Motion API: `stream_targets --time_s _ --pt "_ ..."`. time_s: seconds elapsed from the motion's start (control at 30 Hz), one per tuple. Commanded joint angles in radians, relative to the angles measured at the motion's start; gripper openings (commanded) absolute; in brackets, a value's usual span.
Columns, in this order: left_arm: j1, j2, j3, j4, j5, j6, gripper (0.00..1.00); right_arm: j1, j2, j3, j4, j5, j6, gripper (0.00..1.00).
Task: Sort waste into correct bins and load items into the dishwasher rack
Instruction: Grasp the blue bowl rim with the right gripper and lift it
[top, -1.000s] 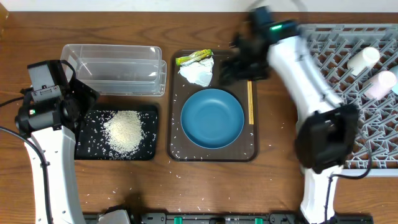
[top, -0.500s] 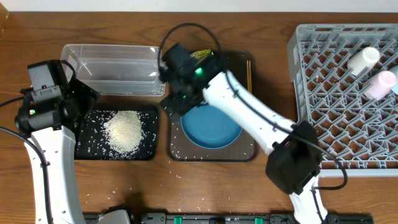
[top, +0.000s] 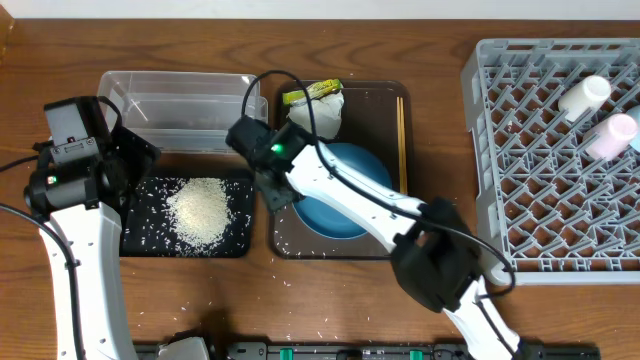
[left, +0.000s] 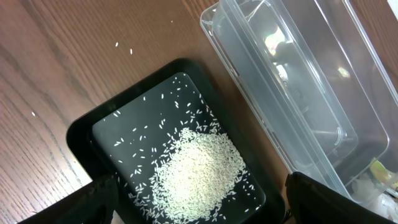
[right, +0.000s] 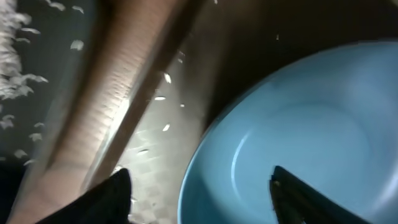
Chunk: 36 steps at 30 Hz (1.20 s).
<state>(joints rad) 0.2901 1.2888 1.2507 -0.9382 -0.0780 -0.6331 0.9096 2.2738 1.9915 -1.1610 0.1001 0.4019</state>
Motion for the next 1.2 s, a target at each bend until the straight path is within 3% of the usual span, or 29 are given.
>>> stream_targets --time_s 0.0,0.13,0.27,0.6,0.83,1.17 --pt "0.004 0.000 0.010 -0.003 -0.002 -0.016 0.89 0.006 0.036 -0.006 -0.021 0.026 0.058 0.63" --pt "0.004 0.000 0.010 -0.003 -0.002 -0.016 0.89 0.010 0.048 -0.008 -0.041 0.023 0.058 0.57" --pt "0.004 0.000 0.010 -0.003 -0.002 -0.016 0.89 0.016 0.049 -0.008 -0.044 0.023 0.089 0.43" --pt "0.004 0.000 0.010 -0.003 -0.002 -0.016 0.89 0.045 0.053 -0.058 0.004 0.023 0.118 0.41" --pt "0.004 0.000 0.010 -0.003 -0.002 -0.016 0.89 0.054 0.053 -0.069 0.018 0.024 0.117 0.26" --pt "0.004 0.000 0.010 -0.003 -0.002 -0.016 0.89 0.050 0.022 -0.058 0.016 0.031 0.100 0.12"
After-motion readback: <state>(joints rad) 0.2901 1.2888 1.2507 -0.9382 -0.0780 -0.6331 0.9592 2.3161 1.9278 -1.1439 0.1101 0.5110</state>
